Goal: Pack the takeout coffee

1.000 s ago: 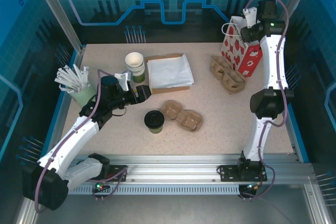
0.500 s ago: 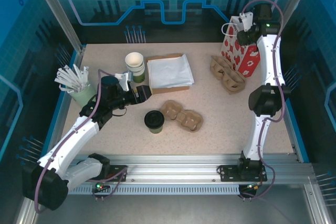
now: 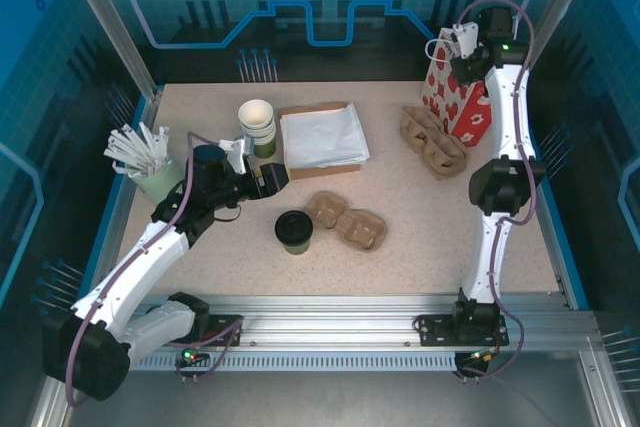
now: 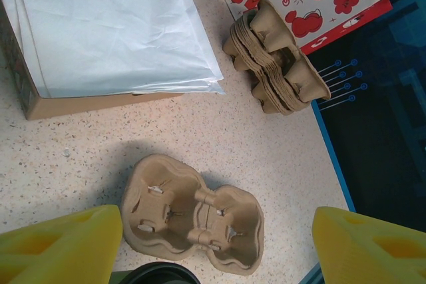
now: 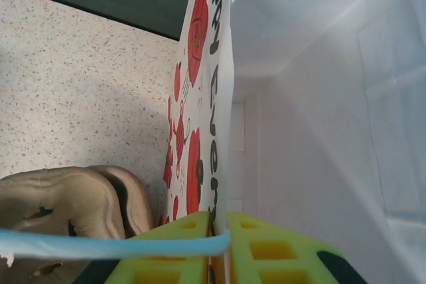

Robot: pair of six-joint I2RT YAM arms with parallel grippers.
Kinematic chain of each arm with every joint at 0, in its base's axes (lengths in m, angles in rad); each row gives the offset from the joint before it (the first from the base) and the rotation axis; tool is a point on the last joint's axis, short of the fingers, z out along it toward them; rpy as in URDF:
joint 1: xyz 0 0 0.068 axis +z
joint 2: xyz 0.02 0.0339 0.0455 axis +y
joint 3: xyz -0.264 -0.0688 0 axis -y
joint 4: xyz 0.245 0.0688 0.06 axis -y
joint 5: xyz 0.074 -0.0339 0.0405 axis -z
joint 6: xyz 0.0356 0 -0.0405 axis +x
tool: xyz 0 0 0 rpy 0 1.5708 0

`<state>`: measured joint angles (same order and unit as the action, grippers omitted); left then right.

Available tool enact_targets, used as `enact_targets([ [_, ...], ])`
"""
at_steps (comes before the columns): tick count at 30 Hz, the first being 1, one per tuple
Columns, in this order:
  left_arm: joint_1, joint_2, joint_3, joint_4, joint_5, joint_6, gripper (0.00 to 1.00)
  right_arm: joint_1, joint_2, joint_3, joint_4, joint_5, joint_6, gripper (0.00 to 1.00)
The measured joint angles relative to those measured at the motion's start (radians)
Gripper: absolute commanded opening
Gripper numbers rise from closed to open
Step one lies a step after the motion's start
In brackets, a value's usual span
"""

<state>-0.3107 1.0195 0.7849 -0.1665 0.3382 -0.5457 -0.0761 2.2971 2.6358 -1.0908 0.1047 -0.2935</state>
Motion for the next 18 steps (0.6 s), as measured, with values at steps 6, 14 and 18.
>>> enact_targets([
  [6,0.0,0.001,0.0,0.0,0.0,0.003,0.77,0.022,-0.005,0.023,-0.009,0.067,-0.034,0.0],
  [14,0.0,0.003,0.0,0.0,0.0,0.002,0.77,0.107,-0.1,0.022,0.0,0.219,-0.095,0.0],
  [18,0.0,-0.006,0.0,-0.009,0.0,0.005,0.77,0.135,-0.211,-0.054,0.025,0.271,-0.105,0.0],
])
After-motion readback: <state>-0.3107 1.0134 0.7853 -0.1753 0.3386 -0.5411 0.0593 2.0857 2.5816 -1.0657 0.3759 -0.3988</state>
